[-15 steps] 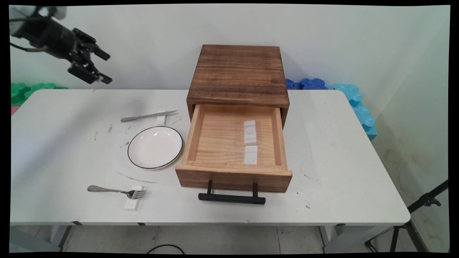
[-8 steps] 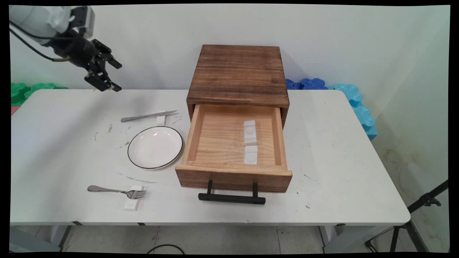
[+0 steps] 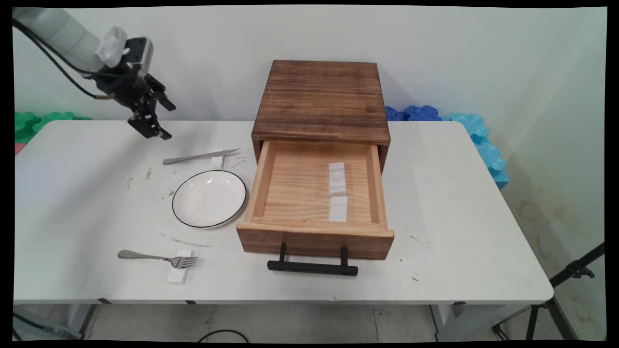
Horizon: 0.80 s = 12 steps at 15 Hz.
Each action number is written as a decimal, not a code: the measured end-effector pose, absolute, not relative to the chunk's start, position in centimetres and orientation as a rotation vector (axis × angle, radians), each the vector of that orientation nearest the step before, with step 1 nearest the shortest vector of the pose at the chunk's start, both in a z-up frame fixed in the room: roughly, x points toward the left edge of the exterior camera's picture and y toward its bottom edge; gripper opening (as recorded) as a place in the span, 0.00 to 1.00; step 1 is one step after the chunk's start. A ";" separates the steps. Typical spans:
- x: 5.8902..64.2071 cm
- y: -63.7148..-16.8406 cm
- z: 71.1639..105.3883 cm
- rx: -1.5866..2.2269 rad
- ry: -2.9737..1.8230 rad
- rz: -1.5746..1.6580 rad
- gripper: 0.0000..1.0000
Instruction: Pick up the knife from the left of the white plate
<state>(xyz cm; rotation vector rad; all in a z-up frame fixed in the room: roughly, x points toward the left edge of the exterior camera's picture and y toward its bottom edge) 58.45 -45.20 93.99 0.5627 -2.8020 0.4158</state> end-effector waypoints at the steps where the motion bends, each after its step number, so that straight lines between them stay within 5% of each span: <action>1: 58.5 -45.7 93.4 0.557 -2.811 0.395 1.00; 12: 58.7 -49.2 89.0 0.479 -2.863 0.251 1.00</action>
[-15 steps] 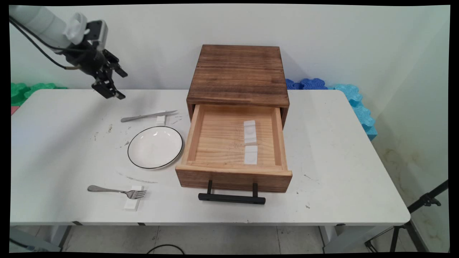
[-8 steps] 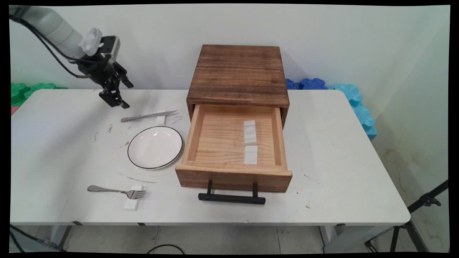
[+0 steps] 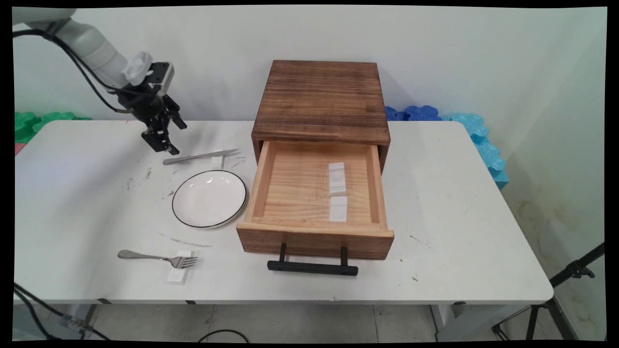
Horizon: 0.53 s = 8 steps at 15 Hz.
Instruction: Pick up the knife from the left of the white plate
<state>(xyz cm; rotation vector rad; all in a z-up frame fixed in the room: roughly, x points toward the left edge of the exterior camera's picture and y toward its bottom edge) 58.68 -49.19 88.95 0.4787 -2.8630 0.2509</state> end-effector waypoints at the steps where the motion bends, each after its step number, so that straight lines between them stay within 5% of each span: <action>1: 58.7 -49.5 88.6 0.471 -2.865 0.242 1.00; 8: 58.1 -51.3 86.3 0.454 -2.859 0.198 1.00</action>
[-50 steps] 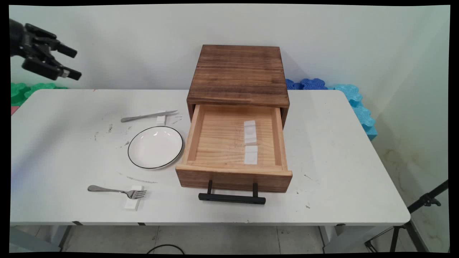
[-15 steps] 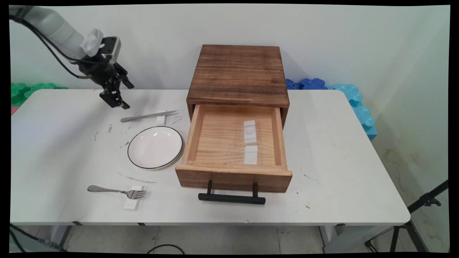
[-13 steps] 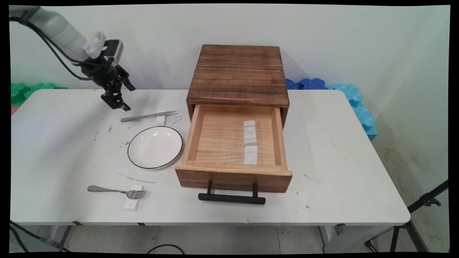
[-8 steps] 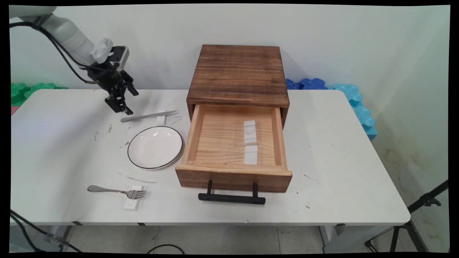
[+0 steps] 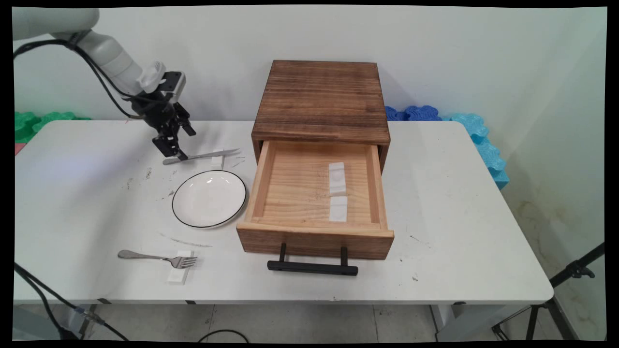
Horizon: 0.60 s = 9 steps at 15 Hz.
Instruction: Pick up the knife from the left of the white plate
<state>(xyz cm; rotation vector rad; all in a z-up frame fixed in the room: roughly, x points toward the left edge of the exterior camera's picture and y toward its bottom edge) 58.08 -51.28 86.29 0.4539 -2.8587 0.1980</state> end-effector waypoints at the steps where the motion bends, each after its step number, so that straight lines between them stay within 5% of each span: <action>1: 57.9 -51.5 86.0 0.455 -2.856 0.194 1.00; 9: 57.2 -52.8 84.1 0.468 -2.841 0.174 1.00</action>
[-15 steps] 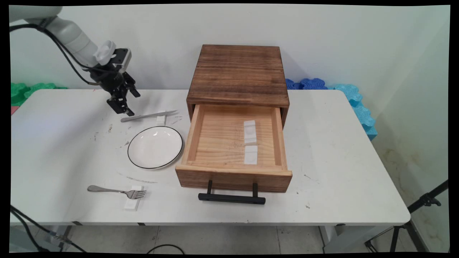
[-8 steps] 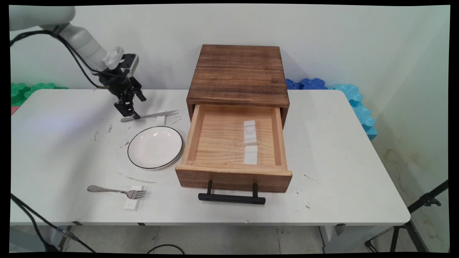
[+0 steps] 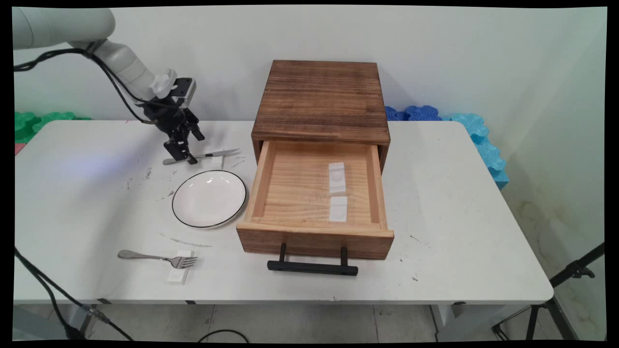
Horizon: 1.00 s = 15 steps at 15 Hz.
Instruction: Pick up the knife from the left of the white plate
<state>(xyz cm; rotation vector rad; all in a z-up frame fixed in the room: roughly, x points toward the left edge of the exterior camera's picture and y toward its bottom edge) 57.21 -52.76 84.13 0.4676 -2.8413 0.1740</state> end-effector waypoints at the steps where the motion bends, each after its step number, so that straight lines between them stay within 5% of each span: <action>1: 57.2 -52.9 84.0 0.469 -2.840 0.173 1.00; 14: 56.7 -53.5 82.3 0.490 -2.839 0.167 1.00; 15: 56.6 -53.5 82.2 0.491 -2.838 0.167 0.00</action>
